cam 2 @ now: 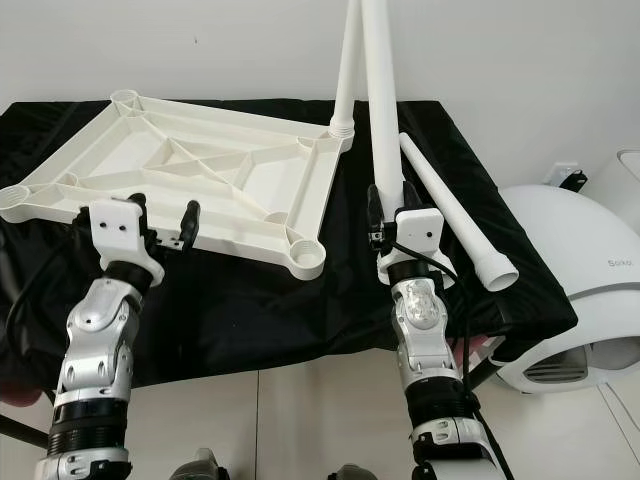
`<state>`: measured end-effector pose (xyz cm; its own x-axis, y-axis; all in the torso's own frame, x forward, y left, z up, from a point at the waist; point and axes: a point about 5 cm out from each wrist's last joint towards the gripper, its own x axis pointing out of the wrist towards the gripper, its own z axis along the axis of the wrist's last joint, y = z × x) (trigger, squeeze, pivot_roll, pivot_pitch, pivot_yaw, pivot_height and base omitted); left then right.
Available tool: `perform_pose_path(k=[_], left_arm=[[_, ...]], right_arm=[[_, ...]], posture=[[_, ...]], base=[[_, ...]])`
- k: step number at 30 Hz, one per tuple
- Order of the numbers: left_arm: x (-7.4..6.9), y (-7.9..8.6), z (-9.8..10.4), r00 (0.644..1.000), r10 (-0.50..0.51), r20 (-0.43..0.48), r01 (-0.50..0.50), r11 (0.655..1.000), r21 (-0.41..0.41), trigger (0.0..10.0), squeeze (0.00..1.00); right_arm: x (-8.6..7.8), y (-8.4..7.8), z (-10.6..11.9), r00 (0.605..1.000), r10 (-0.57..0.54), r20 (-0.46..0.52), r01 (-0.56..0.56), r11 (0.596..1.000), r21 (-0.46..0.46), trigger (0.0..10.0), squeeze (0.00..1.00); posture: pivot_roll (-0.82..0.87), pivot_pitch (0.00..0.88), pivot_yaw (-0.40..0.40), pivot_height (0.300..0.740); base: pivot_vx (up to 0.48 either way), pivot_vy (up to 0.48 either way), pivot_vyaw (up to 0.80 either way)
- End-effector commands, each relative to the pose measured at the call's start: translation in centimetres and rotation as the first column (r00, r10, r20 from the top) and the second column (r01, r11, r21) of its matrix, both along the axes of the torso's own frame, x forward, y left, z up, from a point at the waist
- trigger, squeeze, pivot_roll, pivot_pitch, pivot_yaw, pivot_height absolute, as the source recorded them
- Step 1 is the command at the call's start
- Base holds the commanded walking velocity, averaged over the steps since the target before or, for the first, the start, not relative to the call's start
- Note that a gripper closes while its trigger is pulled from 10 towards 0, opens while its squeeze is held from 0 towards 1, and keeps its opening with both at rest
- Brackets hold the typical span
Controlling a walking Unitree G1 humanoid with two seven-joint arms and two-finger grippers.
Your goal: Building children table
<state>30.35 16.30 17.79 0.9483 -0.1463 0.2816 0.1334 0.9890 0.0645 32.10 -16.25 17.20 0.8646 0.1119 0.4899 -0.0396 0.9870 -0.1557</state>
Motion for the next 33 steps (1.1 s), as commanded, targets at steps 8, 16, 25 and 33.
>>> perform_pose_path(k=[8, 16, 25, 33], left_arm=[[-0.6, -2.6, 0.9, 0.971, -0.237, -0.03, 0.234, 0.969, -0.075, 10.0, 0.0], [-0.9, -4.0, 1.7, 0.909, -0.415, -0.042, 0.405, 0.902, -0.153, 10.0, 0.0], [-1.1, -5.4, 3.5, 0.819, -0.573, -0.014, 0.555, 0.798, -0.234, 10.0, 0.0], [-1.8, -6.1, 4.6, 0.715, -0.699, 0.012, 0.671, 0.681, -0.293, 10.0, 0.0]], right_arm=[[0.7, 0.8, 2.6, 0.991, 0.122, 0.057, -0.123, 0.992, -0.002, 10.0, 0.0], [1.4, 1.8, 3.7, 0.965, 0.257, 0.052, -0.255, 0.966, -0.045, 10.0, 0.0], [1.9, 3.0, 4.4, 0.906, 0.423, 0.01, -0.42, 0.903, -0.087, 10.0, 0.0], [1.7, 3.7, 4.3, 0.848, 0.528, -0.044, -0.529, 0.844, -0.086, 10.0, 0.0]], posture=[[0.02, 0.029, 0.001, 0.74], [0.04, 0.038, -0.011, 0.74], [0.04, 0.044, -0.021, 0.74], [0.04, 0.051, -0.023, 0.74]], base=[[0.0, 0.0, 0.0], [0.0, 0.0, 0.0], [0.0, 0.0, 0.0], [0.0, 0.0, 0.0]])
